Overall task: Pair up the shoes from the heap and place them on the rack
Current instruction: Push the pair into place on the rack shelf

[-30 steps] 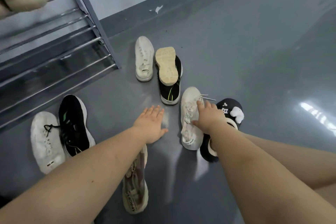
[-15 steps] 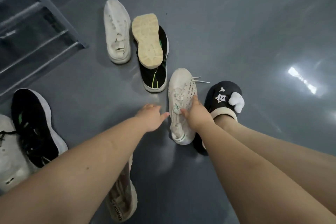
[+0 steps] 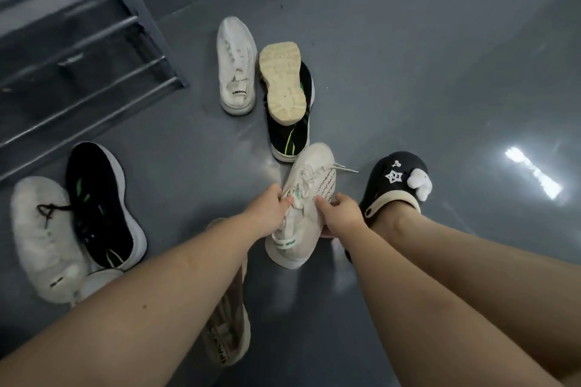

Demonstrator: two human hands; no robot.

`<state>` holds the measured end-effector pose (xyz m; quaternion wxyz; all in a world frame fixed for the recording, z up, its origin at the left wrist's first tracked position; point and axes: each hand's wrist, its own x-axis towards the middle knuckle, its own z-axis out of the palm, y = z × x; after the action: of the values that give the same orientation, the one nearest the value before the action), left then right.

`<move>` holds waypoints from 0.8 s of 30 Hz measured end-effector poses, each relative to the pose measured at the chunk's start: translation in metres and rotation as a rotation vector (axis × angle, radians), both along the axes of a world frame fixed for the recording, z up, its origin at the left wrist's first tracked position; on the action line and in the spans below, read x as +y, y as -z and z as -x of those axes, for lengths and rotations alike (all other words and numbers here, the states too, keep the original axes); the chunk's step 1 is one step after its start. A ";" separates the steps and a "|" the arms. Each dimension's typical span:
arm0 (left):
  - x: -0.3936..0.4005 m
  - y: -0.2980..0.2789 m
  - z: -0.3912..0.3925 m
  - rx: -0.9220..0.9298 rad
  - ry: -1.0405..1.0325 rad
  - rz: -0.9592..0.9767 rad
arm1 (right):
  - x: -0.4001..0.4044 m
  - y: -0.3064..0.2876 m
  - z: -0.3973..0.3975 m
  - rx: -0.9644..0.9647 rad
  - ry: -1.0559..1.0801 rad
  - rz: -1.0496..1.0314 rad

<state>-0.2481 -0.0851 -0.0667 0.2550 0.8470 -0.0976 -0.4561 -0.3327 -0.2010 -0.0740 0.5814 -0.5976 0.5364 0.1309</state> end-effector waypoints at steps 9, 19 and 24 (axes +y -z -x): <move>0.103 -0.056 0.018 -0.123 -0.293 0.152 | 0.073 -0.054 -0.012 -0.124 -0.190 -0.019; 0.243 -0.059 0.043 -0.164 -0.636 0.214 | 0.198 -0.070 -0.011 -0.194 -0.455 -0.178; 0.287 -0.066 0.046 -0.132 -0.729 0.205 | 0.236 -0.074 -0.013 -0.189 -0.542 -0.228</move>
<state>-0.2940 0.2017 -0.0002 0.4771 0.8237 0.1486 -0.2680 -0.3197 0.0353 -0.0001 0.6360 -0.6593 0.2827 0.2846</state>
